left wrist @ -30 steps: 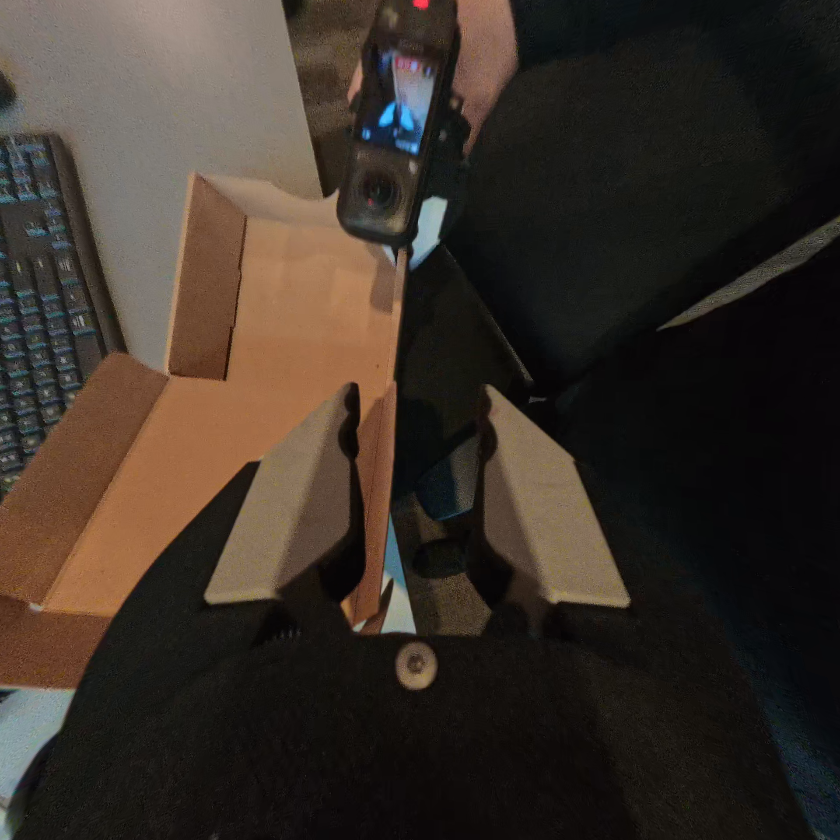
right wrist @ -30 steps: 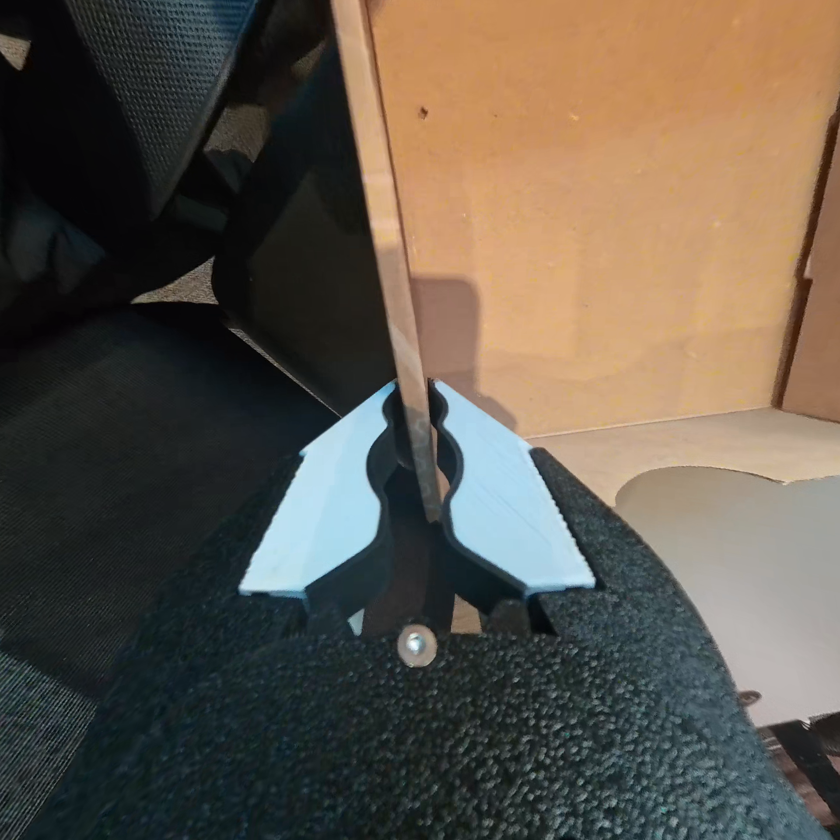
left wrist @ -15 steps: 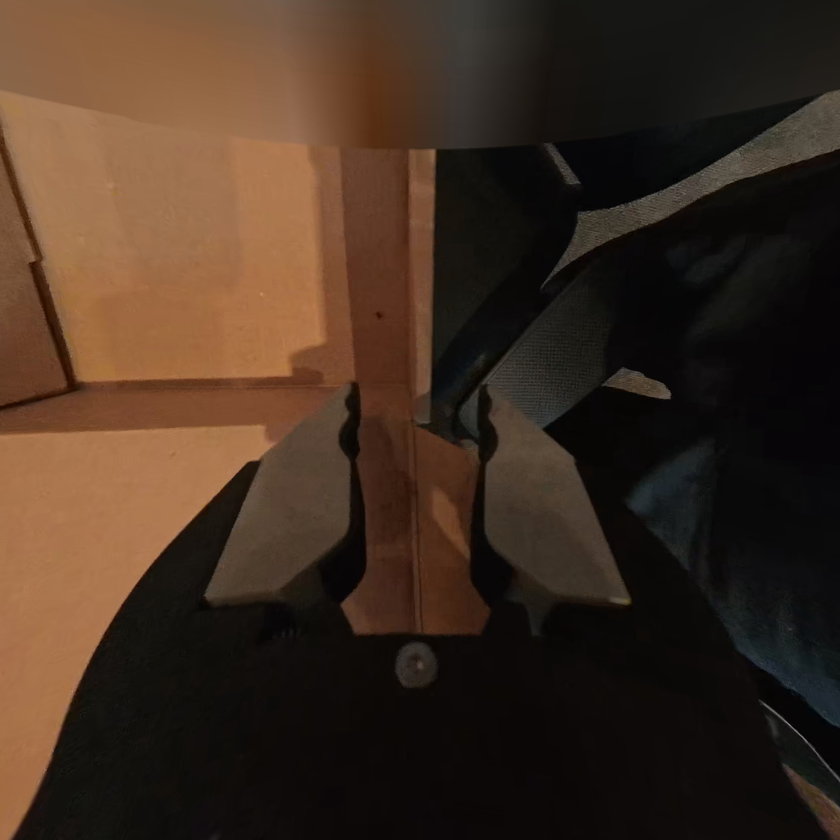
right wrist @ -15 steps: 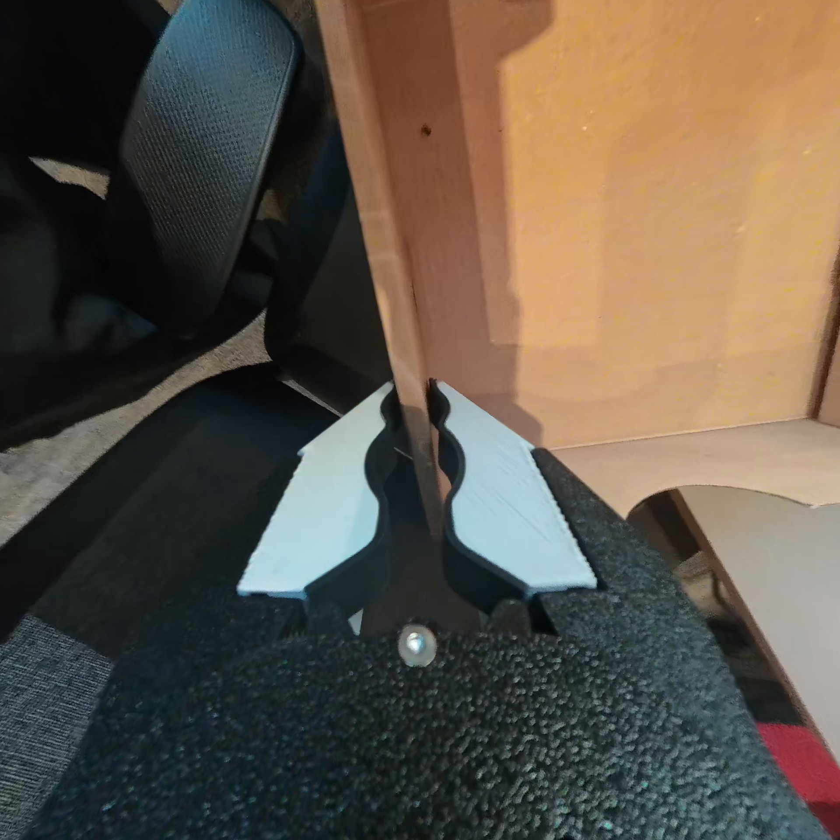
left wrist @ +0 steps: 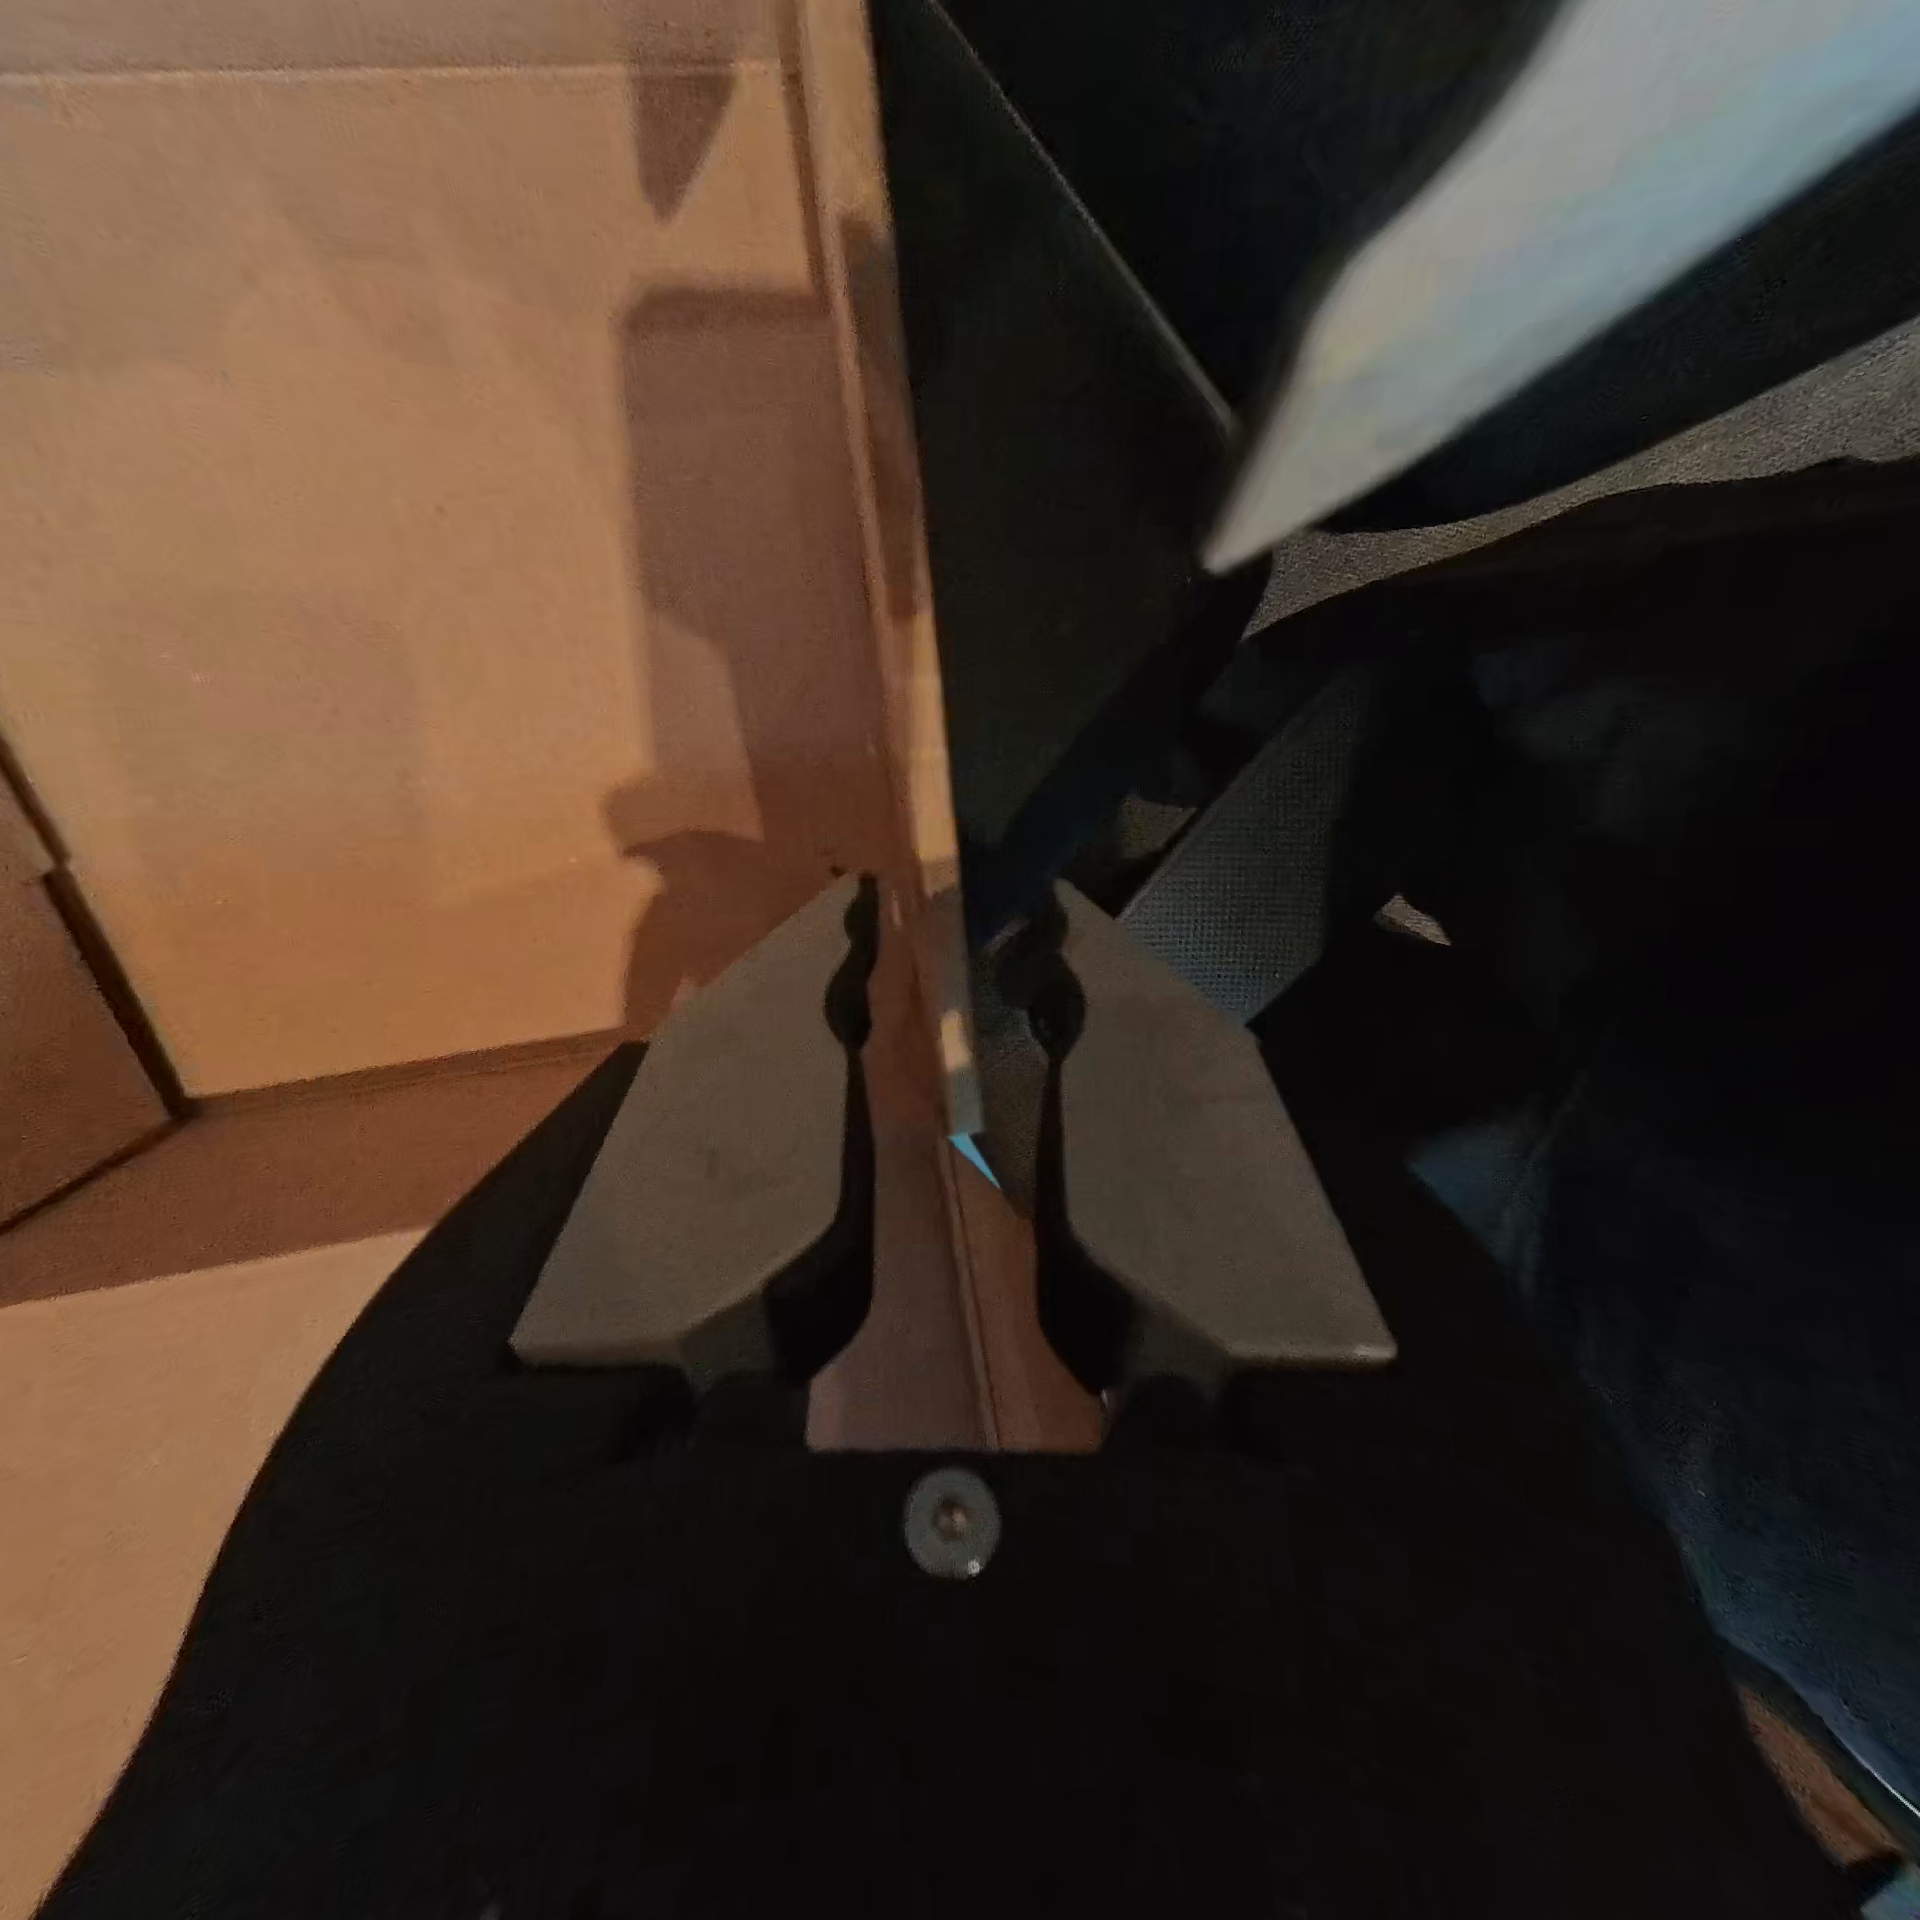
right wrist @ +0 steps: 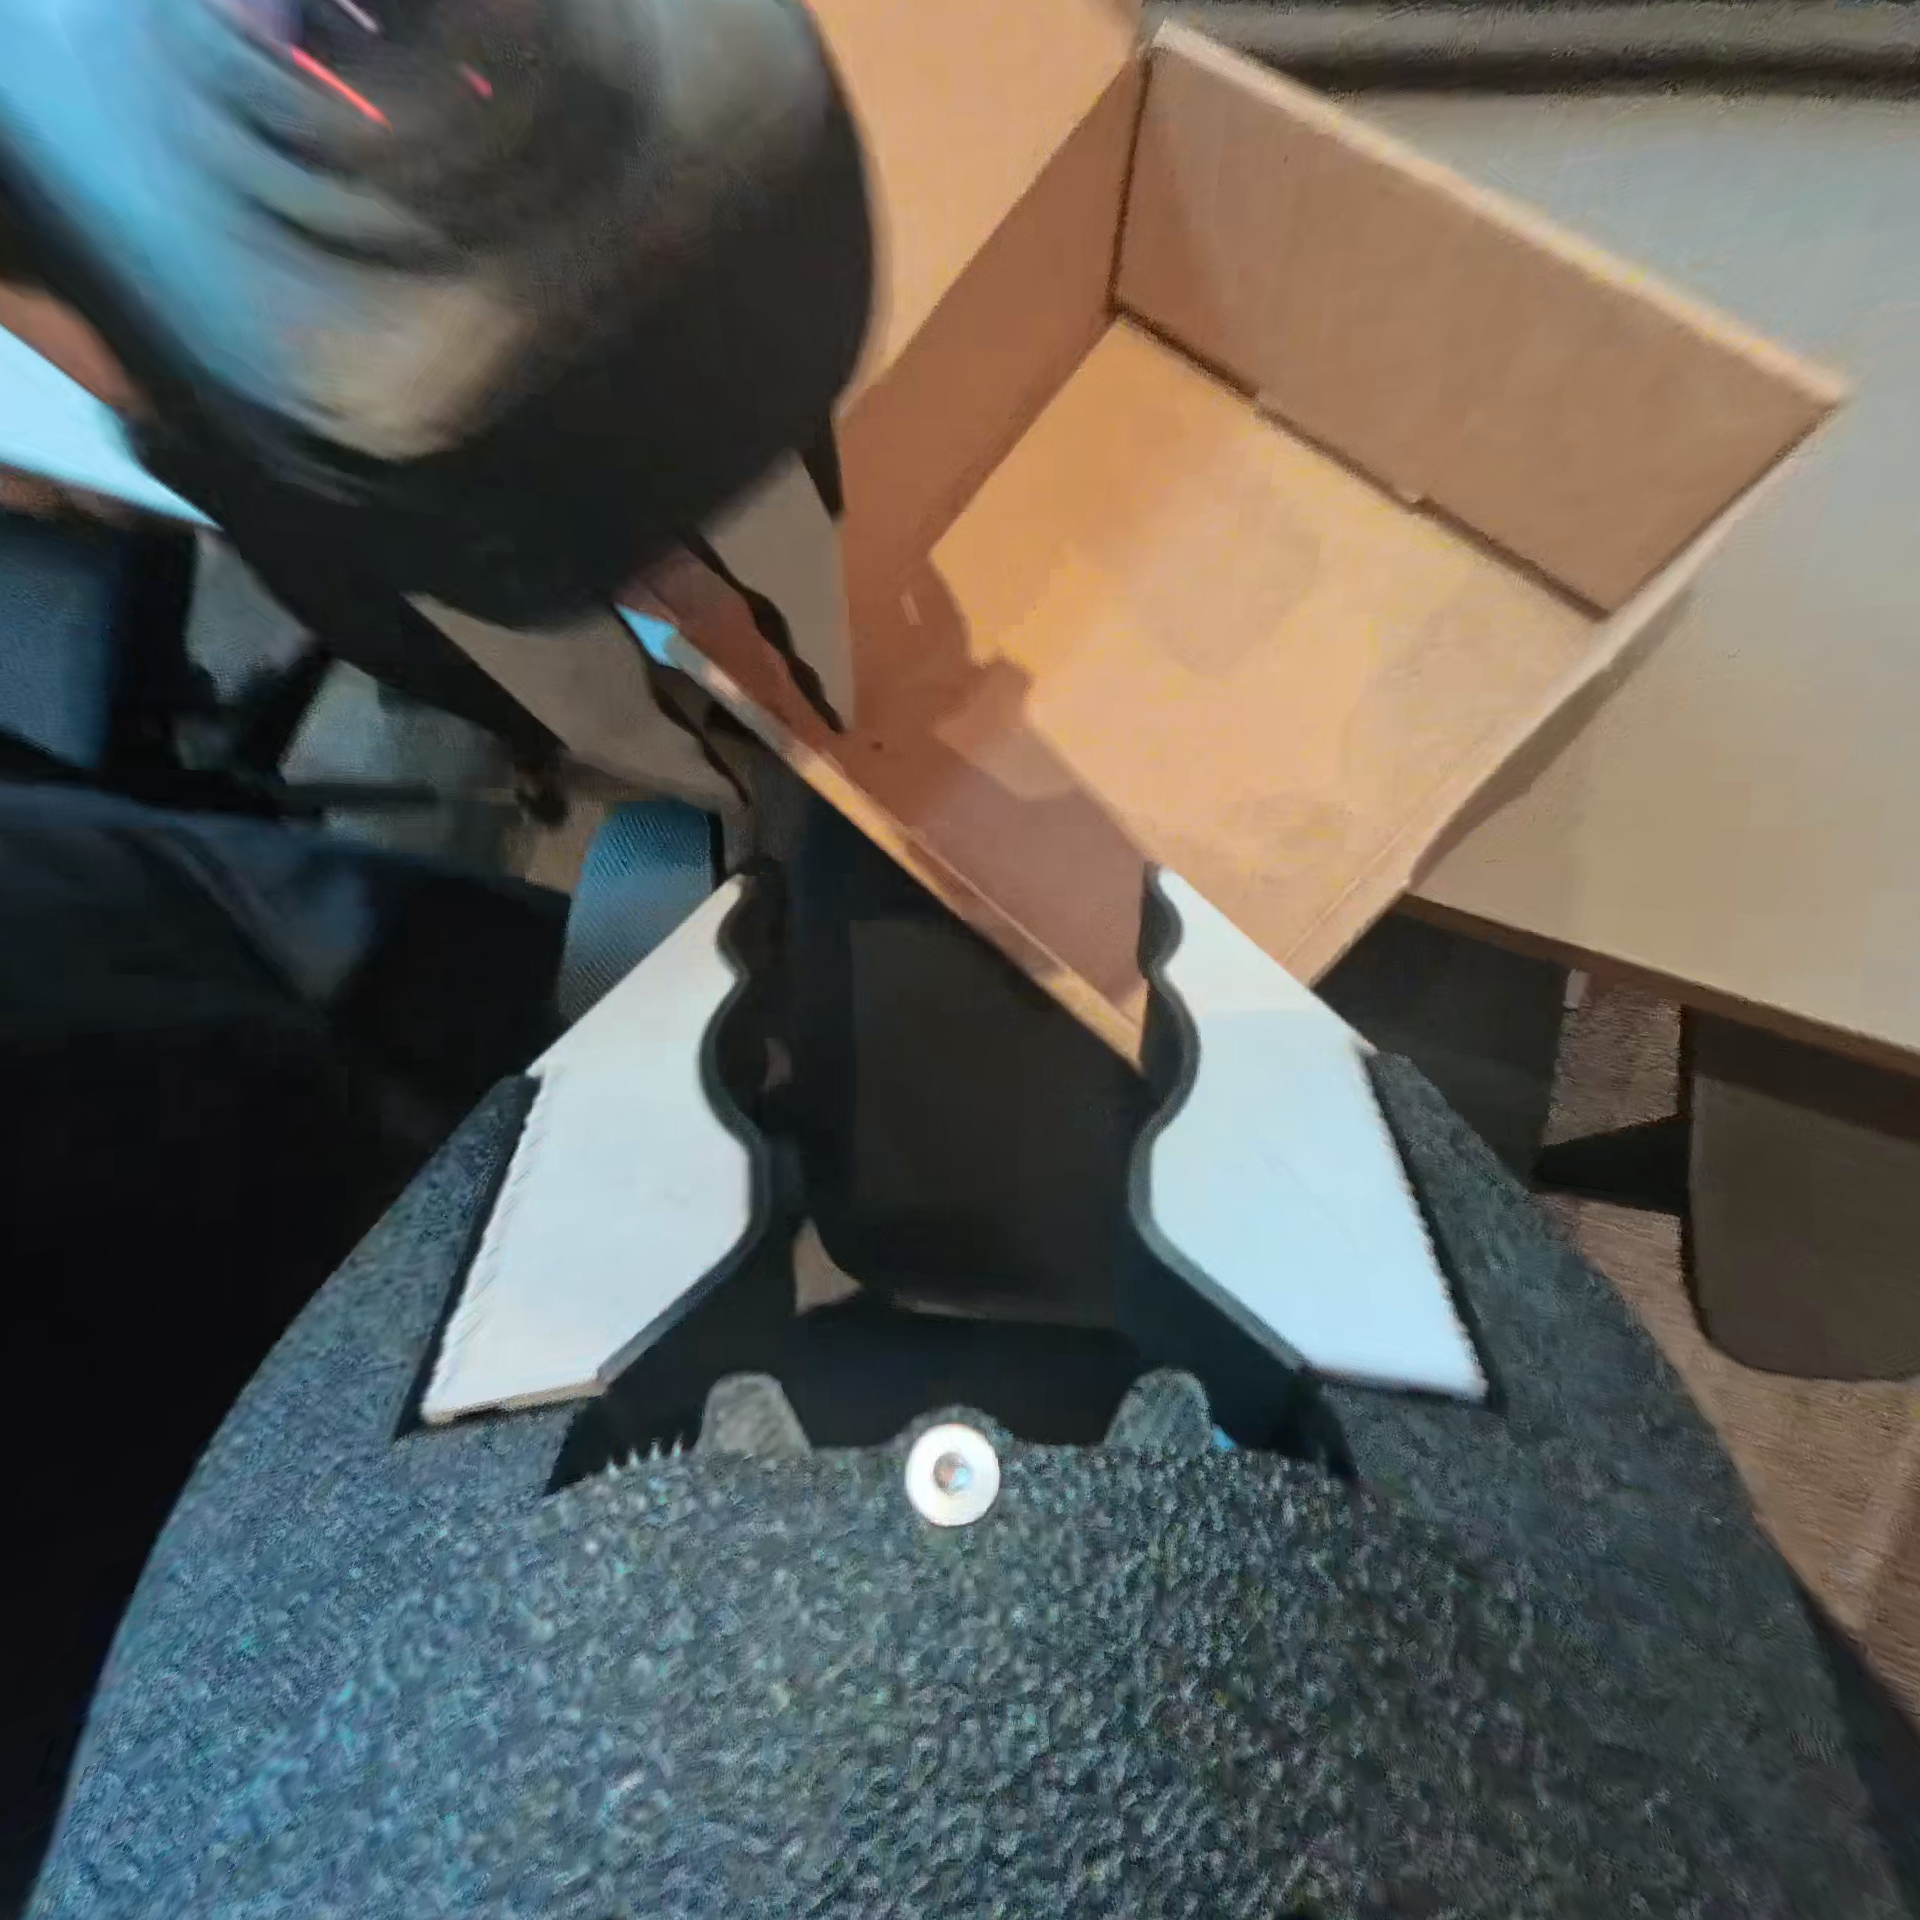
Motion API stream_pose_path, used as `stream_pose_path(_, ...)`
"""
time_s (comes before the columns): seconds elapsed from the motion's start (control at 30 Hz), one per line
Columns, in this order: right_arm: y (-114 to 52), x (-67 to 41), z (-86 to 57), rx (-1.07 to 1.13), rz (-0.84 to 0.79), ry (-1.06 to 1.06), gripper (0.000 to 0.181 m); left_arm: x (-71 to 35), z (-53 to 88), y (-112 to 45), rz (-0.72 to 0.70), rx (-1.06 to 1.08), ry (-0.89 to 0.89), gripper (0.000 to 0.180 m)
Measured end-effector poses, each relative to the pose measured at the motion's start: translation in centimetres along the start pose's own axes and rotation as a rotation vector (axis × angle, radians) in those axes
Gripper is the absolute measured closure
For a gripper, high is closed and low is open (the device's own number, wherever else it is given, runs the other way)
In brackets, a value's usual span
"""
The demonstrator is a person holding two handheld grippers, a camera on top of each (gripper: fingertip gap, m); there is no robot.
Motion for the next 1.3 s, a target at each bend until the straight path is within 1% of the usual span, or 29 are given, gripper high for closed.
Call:
stream_pose_path(0.07,1.7,0.0,0.4,-0.03,-0.155,-0.132,0.107,-1.2,0.7,-1.0,0.065,-0.001,0.003,0.151)
stream_pose_path(0.1,2.5,-0.1,1.0,-0.091,-0.257,-0.222,0.105,-1.6,0.9,-1.8,0.107,0.006,-0.002,0.155)
stream_pose_path(0.13,3.0,0.1,1.6,-0.162,-0.356,-0.312,0.103,-1.8,1.0,-2.7,0.15,0.02,-0.01,0.17)
stream_pose_path(0.17,3.4,0.5,2.1,-0.216,-0.441,-0.406,0.103,-1.9,1.0,-3.4,0.188,0.03,-0.018,0.17)
stream_pose_path(0.2,3.4,1.1,2.5,-0.26,-0.508,-0.498,0.102,-2.3,1.1,-3.7,0.193,0.041,-0.019,0.169)
stream_pose_path(0.27,3.3,2.4,3.3,-0.332,-0.611,-0.63,0.103,-3.2,1.7,-3.0,0.197,-0.018,-0.06,0.174)
stream_pose_path(0.4,3.5,4.4,4.3,-0.398,-0.758,-0.748,0.102,-4.5,2.3,2.6,0.115,-0.012,-0.122,0.176)
stream_pose_path(0.47,3.5,4.2,4.2,-0.457,-0.815,-0.773,0.093,-5.3,2.2,6.6,0.02,0.04,-0.16,0.175)
stream_pose_path(0.53,4.1,2.9,3.9,-0.518,-0.923,-0.741,0.085,-6.0,2.2,10.6,-0.044,0.114,-0.129,0.175)
stream_pose_path(0.6,5.1,1.1,3.2,-0.514,-1.036,-0.644,0.079,-6.7,2.0,14.4,-0.102,0.145,-0.114,0.175)
stream_pose_path(0.7,5.7,-1.2,1.4,-0.491,-1.068,-0.494,0.071,-7.6,1.2,18.9,-0.158,0.222,-0.094,0.175)
stream_pose_path(0.77,5.6,-2.4,-0.1,-0.454,-1.034,-0.407,0.069,-8.2,0.8,21.4,-0.186,0.259,-0.092,0.175)
stream_pose_path(0.83,5.0,-3.3,-2.0,-0.32,-0.987,-0.375,0.064,-8.9,0.6,23.6,-0.216,0.276,-0.095,0.175)
stream_pose_path(0.9,5.2,-4.2,-3.8,-0.179,-1.005,-0.378,0.061,-9.9,0.0,25.6,-0.261,0.322,-0.078,0.175)
stream_pose_path(0.93,5.5,-4.9,-4.5,-0.142,-1.028,-0.375,0.061,-10.3,-0.4,26.4,-0.277,0.34,-0.079,0.175)
stream_pose_path(1.03,7.2,-6.8,-6.3,-0.167,-1.076,-0.35,0.061,-11.1,-1.6,27.5,-0.287,0.363,-0.107,0.175)
stream_pose_path(1.07,7.9,-7.3,-7.1,-0.189,-1.084,-0.36,0.056,-11.3,-2.0,27.7,-0.297,0.382,-0.11,0.175)
stream_pose_path(1.13,8.8,-7.8,-9.1,-0.219,-1.053,-0.36,0.03,-11.5,-2.4,28.1,-0.336,0.407,-0.104,0.175)
stream_pose_path(1.17,9.3,-7.9,-10.0,-0.26,-1.048,-0.369,0.027,-11.5,-2.5,28.3,-0.354,0.412,-0.108,0.175)
stream_pose_path(1.23,10.0,-7.9,-11.8,-0.331,-1.023,-0.374,0.034,-11.2,-2.9,28.6,-0.38,0.427,-0.117,0.175)
stream_pose_path(1.3,10.4,-7.7,-13.0,-0.336,-1.005,-0.376,0.03,-11.0,-3.4,28.8,-0.395,0.43,-0.131,0.175)
Point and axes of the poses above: each gripper's, where its closed fingertips meet, y back along the fingers, x out of its underside, z = x × y across the jaws, the point moved 7 cm from there along y, back along the fingers, and after that the axes turned 1 degree about -x, right-handed, at the moved point
